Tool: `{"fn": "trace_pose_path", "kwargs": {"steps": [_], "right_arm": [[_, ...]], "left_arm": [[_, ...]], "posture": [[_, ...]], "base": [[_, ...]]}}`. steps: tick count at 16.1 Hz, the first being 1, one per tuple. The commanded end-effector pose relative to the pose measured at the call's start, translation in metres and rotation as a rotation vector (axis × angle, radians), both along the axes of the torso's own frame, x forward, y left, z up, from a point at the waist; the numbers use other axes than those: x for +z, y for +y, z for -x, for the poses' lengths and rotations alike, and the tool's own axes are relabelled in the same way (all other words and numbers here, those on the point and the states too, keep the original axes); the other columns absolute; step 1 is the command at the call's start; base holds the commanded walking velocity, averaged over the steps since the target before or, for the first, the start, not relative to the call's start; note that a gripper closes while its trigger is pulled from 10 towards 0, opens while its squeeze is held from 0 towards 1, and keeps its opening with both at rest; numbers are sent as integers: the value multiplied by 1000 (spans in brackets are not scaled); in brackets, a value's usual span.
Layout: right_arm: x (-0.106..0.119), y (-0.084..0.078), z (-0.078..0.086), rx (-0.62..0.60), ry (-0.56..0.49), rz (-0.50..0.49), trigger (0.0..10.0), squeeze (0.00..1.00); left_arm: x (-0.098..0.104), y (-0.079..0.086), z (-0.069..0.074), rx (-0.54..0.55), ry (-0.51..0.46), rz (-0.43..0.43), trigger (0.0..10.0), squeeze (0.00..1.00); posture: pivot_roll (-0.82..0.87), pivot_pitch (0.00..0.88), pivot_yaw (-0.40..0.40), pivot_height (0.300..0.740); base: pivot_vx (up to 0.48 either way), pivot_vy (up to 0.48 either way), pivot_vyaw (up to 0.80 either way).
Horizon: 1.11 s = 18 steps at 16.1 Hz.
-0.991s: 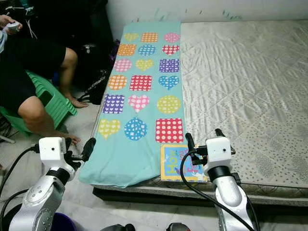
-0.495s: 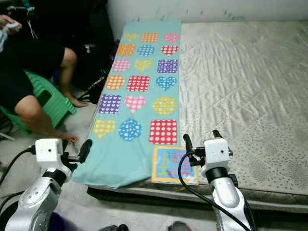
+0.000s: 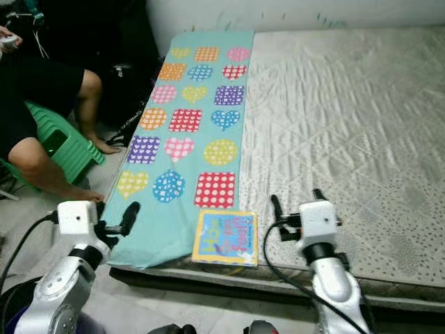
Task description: Clean up the room
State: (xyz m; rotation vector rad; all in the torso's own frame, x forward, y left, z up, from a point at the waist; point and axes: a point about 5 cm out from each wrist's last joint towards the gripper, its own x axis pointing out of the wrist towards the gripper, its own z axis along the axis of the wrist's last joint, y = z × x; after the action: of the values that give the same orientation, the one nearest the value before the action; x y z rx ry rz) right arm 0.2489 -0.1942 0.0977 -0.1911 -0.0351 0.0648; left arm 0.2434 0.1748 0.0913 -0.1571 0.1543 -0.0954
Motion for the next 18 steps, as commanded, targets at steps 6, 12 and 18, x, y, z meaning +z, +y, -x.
{"fn": "trace_pose_path", "kwargs": {"steps": [6,12,18], "right_arm": [[-3,4,0,-4,22,-30,10000,0],[-1,4,-7,-44,-21,-62,10000,0],[5,0,-14,-156,-105,-130,10000,0]], "left_arm": [[1,7,1,6,-3,-14,10000,0],[0,6,-5,-6,-9,-35,10000,0],[8,5,-39,-39,-67,-109,10000,0]], "posture": [[-175,144,114,740],[-163,98,162,740],[-209,37,260,740]], "base": [[0,0,-267],[0,0,-749],[0,0,0]]}}
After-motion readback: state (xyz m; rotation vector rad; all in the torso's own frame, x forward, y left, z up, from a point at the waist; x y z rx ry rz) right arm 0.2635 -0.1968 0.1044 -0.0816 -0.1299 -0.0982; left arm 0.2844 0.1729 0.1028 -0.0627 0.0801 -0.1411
